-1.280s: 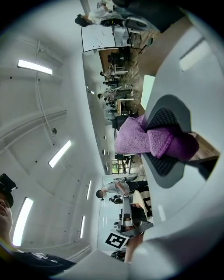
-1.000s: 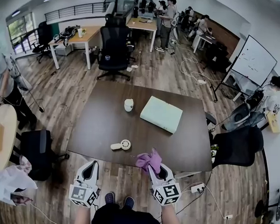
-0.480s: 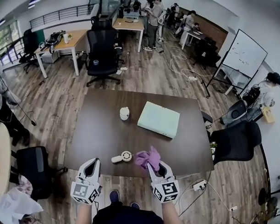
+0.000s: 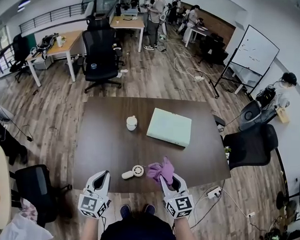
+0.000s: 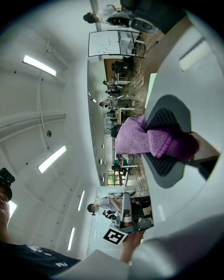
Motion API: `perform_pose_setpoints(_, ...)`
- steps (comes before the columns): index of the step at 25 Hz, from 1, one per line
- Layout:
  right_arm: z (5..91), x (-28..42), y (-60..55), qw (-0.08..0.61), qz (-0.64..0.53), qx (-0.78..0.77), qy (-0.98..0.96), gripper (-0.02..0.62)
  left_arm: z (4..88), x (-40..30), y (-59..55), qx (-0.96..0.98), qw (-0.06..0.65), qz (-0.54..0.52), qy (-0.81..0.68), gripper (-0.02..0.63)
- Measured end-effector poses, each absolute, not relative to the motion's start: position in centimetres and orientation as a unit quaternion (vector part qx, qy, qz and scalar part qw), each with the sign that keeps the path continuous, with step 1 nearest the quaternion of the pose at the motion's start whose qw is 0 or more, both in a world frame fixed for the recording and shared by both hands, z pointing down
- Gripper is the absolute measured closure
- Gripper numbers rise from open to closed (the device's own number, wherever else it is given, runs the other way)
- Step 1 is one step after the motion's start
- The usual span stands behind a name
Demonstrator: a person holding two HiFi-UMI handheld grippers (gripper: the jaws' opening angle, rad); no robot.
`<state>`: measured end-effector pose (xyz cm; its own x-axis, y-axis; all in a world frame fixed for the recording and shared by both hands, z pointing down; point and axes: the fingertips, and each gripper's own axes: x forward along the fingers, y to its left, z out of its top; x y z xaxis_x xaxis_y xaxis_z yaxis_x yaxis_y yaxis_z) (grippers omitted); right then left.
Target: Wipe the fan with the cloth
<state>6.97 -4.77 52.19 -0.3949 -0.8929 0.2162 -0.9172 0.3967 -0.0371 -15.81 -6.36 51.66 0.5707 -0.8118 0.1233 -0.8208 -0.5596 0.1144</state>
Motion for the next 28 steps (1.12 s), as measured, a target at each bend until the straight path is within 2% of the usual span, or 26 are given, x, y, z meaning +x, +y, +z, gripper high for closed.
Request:
perform_pose_setpoints(6,53.7,6.8,-5.7,0.107,0.073,0.525,-0.841,0.474,57.5,-13.5,-7.3,0.892,0.042,0.148,-0.425,0.615)
perform_pose_setpoints(10,54.7,6.8,-6.8,0.117,0.077,0.513,-0.847,0.474,63.0,-12.3,-8.2,0.896,0.051,0.221,-0.382,0.606)
perform_pose_setpoints(15,55.5,6.8,-7.5,0.129,0.085,0.504,-0.85,0.474,70.1,-10.4,-8.3,0.899,0.078,0.306,-0.304,0.413)
perform_pose_setpoints(19,56.1,6.6,-7.9,0.132,0.092,0.5,-0.851,0.474,75.9,-9.4,-8.0,0.892,0.098,0.371,-0.24,0.328)
perform_pose_setpoints(28,57.7,7.3,-8.4,0.155,0.098,0.5,-0.846,0.474,83.4,-8.6,-9.3,0.866,0.115,0.448,-0.19,0.314)
